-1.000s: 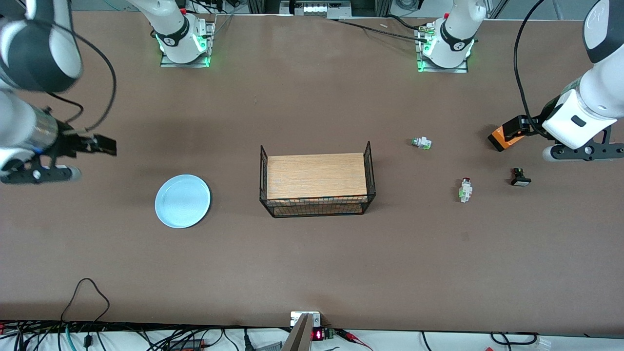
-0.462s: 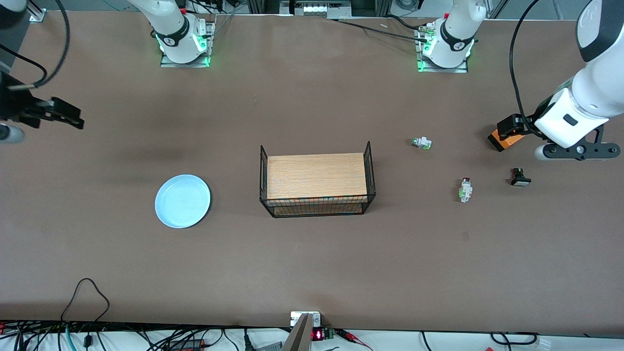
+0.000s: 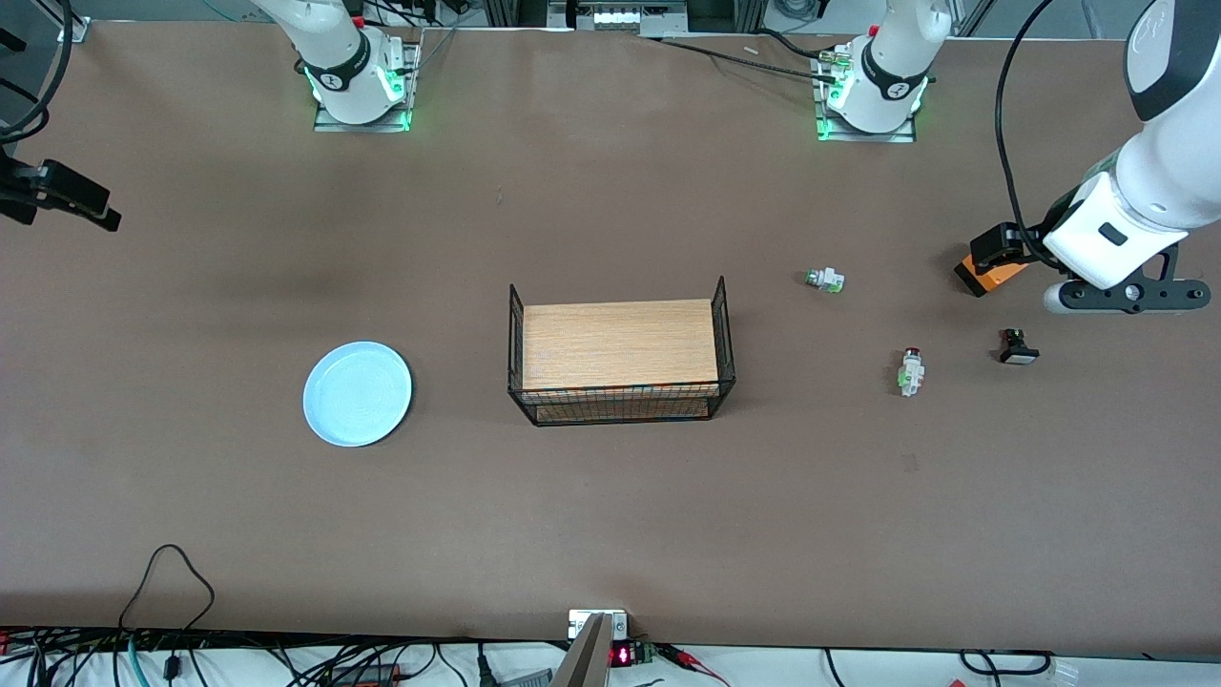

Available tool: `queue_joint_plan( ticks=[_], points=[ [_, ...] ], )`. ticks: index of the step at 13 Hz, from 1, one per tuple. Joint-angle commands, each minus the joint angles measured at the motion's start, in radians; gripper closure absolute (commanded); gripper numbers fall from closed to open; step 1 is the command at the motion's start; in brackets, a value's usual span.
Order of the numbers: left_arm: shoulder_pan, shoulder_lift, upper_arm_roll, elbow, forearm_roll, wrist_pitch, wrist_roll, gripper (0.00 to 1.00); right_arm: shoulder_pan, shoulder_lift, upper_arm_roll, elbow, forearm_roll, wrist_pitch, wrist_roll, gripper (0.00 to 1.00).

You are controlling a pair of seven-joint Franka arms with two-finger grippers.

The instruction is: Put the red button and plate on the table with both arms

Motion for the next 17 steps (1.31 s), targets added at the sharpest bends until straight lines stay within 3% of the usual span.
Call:
queue_joint_plan(
  ticks=[1, 8, 17],
  points=[
    [-0.001, 0.003, 0.0, 0.021, -0.01, -0.015, 0.003, 0.0, -0.006, -0.048, 0.076, -0.047, -0.009, 0.045, -0.007, 0.0],
    [-0.003, 0.003, -0.004, 0.021, -0.011, -0.015, 0.003, 0.0, -0.024, -0.002, 0.085, -0.039, -0.02, 0.116, -0.014, 0.0],
    [-0.003, 0.003, -0.004, 0.021, -0.013, -0.015, 0.003, 0.0, -0.034, 0.05, 0.084, 0.027, -0.029, 0.033, -0.014, 0.0]
  ],
)
